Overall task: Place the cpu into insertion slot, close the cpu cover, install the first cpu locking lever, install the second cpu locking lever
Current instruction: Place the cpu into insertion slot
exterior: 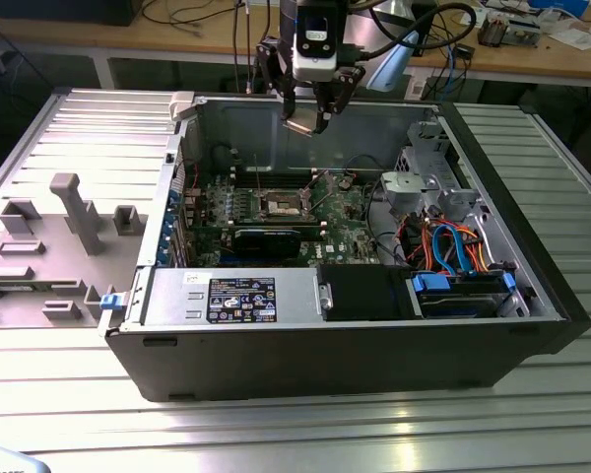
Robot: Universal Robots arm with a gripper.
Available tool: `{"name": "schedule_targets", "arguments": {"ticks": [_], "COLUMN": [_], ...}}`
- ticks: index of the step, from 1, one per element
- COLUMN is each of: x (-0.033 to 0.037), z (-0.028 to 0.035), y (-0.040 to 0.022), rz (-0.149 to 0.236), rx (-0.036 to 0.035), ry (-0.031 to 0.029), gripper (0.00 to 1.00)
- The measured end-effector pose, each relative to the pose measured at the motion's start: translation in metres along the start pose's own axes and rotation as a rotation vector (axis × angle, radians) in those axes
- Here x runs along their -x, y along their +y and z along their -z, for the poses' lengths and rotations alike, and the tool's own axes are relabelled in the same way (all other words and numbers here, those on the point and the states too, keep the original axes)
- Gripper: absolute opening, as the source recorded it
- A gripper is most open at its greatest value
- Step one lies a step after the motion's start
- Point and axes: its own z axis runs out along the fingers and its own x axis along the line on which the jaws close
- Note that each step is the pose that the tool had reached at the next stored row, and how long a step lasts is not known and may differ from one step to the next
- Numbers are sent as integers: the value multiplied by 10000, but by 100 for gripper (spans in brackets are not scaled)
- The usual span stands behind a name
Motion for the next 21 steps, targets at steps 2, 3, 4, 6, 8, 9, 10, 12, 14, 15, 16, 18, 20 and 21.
{"name": "schedule_targets", "arguments": {"ticks": [2,3,4,6,8,9,10,12,14,15,16,18,20,21], "x": [0,0,0,0,0,0,0,0,0,0,0,0,0,0], "z": [0,0,0,0,0,0,0,0,0,-1,-1,-1,-1,-1], "y": [0,0,0,0,0,0,0,0,0,0,0,0,0,0], "rz": [-30,-50,-63,-88,-126,-140,-153,-179,-205,-221,-234,-268,-309,-329], "rx": [1,2,2,3,3,3,3,3,4,5,5,6,7,7], "ry": [-3,-5,-6,-8,-11,-13,-14,-16,-18,-20,-21,-25,-28,-29], "gripper": [55,55,55,55,55,55,55,55,55,55,55,55,55,55]}}
